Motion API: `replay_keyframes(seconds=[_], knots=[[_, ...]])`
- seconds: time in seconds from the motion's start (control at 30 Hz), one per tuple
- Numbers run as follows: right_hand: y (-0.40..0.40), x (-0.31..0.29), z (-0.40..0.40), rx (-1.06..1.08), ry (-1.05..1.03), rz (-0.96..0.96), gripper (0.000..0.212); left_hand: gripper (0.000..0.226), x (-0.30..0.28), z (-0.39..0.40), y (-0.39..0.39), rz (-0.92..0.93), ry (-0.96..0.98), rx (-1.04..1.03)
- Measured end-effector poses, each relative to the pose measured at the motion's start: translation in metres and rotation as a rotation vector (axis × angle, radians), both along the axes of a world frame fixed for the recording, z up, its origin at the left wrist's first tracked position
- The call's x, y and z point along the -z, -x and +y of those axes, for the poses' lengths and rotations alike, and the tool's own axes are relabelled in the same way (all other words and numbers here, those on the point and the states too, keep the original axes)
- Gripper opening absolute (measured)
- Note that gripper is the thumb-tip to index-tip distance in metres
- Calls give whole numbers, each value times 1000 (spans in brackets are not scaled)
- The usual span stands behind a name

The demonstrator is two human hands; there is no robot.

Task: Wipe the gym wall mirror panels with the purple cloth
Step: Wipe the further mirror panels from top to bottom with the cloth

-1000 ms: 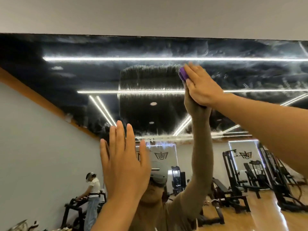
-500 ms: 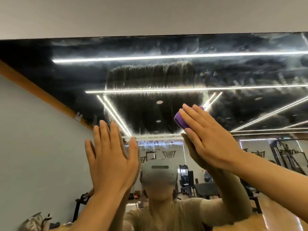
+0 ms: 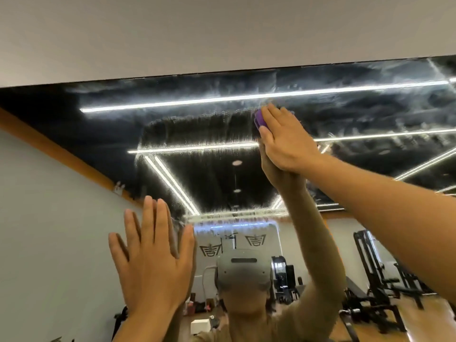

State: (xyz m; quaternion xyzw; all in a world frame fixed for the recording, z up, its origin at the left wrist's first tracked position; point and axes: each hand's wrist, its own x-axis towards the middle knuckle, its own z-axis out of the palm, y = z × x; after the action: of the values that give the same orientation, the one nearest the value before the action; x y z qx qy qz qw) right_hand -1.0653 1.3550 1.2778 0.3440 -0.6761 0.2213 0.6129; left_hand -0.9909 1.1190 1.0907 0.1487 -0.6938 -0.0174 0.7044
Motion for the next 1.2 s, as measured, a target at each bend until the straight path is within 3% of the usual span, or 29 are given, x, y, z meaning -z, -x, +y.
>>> replay_keyframes(seconds=[0.17, 0.27, 0.4, 0.67, 0.8, 0.9, 1.07, 1.2], knots=[[12, 111, 19, -22, -111, 23, 66, 78, 3, 1, 1, -15, 15, -12], [14, 141, 31, 15, -169, -3, 66, 73, 4, 11, 4, 6, -1, 9], [14, 120, 34, 25, -175, 16, 66, 64, 0, 22, 12, 0, 32, 26], [14, 1, 32, 57, -68, -53, 59, 69, 1, 31, 16, 39, 24, 20], [12, -13, 31, 49, -39, -86, 59, 66, 2, 31, 17, 47, 24, 26], [14, 31, 31, -11, -30, -21, 58, 66, 3, 29, 17, 39, 29, 17], [27, 159, 41, -15, -101, 40, 59, 68, 4, 26, 18, 33, 49, 3], [30, 161, 48, 37, -164, 71, 59, 67, 4, 24, 19, 37, 52, -7]])
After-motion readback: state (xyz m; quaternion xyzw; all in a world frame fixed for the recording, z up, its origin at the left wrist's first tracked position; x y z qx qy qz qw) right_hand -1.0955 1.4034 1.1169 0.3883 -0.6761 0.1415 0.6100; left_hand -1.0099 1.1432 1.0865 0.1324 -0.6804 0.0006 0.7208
